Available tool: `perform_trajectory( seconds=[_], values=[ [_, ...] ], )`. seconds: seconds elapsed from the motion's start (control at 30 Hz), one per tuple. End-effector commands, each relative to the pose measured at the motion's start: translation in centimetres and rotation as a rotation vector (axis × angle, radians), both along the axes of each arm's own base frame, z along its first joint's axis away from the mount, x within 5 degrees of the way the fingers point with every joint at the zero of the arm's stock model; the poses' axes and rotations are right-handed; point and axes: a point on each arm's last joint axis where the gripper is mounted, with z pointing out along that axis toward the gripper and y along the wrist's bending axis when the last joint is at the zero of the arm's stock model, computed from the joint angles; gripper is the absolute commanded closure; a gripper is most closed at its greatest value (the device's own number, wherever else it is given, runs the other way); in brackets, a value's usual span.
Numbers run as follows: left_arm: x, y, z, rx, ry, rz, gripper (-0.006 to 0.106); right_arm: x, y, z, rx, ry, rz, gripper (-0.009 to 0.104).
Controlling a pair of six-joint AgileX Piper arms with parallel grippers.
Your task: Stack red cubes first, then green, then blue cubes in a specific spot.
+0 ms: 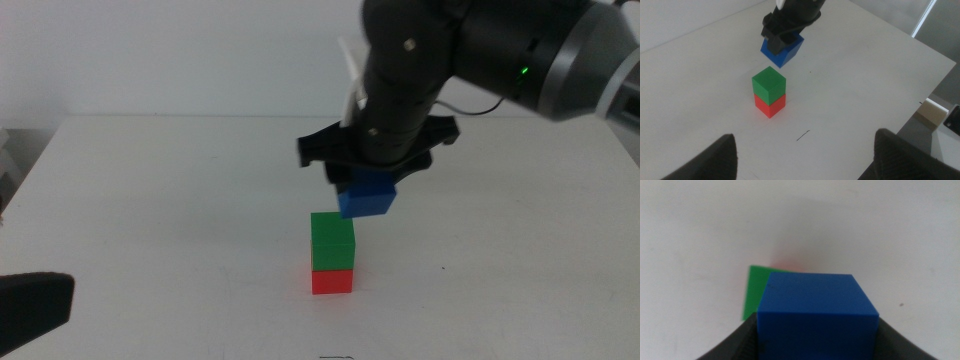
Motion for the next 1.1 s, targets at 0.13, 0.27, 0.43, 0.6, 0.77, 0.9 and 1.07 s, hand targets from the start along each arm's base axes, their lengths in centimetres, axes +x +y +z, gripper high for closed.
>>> perform_trajectory(
  seconds=[0.13, 0.27, 0.43, 0.6, 0.77, 0.9, 1.07],
  values=[
    [0.3, -0.4, 1.0, -0.06, -0.045, 0.0, 0.007, -1.6, -0.6, 3.0, 0.027, -0.024, -0.049, 0.096],
    [0.3, -0.4, 1.0, -0.06, -0.045, 0.0, 0.007, -2.0, -0.2, 2.9, 0.08, 0.027, -0.063, 0.096],
    [0.3, -0.4, 1.0, -0.06, -0.045, 0.0, 0.007, -2.2, 0.1, 2.8, 0.095, 0.041, -0.066, 0.096],
    [0.3, -0.4, 1.0, -0.06, -0.045, 0.0, 0.007, -2.3, 0.2, 3.0, 0.088, 0.04, -0.02, 0.096],
    [0.3, -0.4, 1.0, -0.06, -0.045, 0.0, 0.007, -1.3, 0.6, 2.5, 0.101, 0.049, -0.037, 0.096],
    [0.3, -0.4, 1.0, -0.06, -0.045, 0.0, 0.007, -0.6, 0.9, 1.7, 0.104, 0.077, -0.049, 0.096],
    [0.3, -0.4, 1.0, -0.06, -0.045, 0.0, 0.007, 0.0, 1.0, 0.8, 0.084, 0.084, -0.063, 0.096]
  ],
)
